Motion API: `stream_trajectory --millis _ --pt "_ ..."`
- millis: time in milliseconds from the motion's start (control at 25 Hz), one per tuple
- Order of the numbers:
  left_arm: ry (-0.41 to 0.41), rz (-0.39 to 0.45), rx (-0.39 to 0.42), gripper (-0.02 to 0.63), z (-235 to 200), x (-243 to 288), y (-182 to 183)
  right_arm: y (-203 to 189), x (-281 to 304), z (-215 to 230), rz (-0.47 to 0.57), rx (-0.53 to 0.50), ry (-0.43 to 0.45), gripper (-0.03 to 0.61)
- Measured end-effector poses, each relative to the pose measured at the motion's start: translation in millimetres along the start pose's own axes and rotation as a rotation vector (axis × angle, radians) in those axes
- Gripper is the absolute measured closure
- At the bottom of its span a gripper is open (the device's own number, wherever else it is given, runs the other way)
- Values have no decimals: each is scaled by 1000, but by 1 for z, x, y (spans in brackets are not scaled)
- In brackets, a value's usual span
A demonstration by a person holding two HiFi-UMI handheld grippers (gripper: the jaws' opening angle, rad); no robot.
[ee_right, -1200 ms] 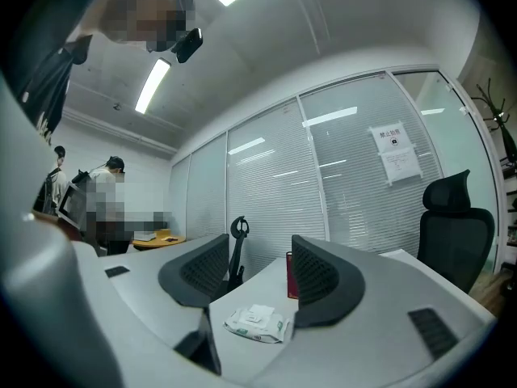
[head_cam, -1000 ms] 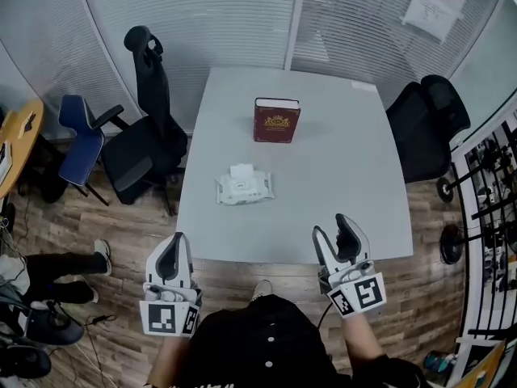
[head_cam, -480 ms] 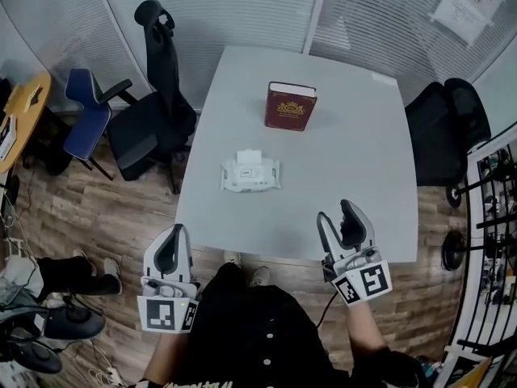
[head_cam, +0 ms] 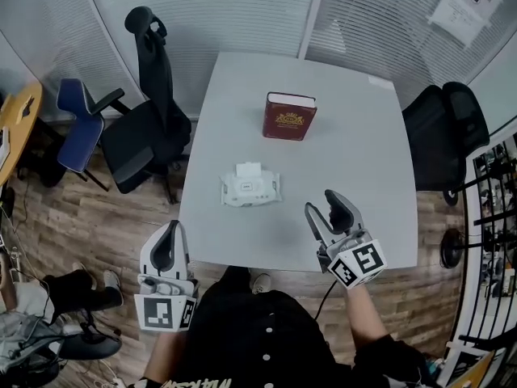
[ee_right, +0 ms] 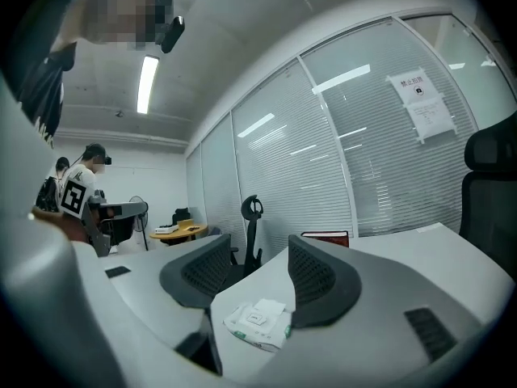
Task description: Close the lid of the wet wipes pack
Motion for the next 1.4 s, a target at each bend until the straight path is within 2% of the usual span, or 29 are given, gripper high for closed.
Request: stream_trajectory --millis 560,920,1280,1400 --pt "27 -56 13 598 -40 34 -20 -38 94 25 -152 34 51 362" --pt "7 -103 -3 598 -33 43 -37 -69 134 40 -258 16 82 370" --pt "4 -164 -39 598 -24 47 -52 -106 176 61 -425 73 164 393" --pt "7 -215 -83 599 -21 48 -61 -121 191 69 -494 93 187 396"
Point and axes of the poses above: the fingertips, and each gripper's own axes: x forward along the fingers, z to its right, y out of its top, the point moved 9 cm from there along -x, backward along the fingers, and after that the axes turned 2 degrees about z, right-handed, at the moved point
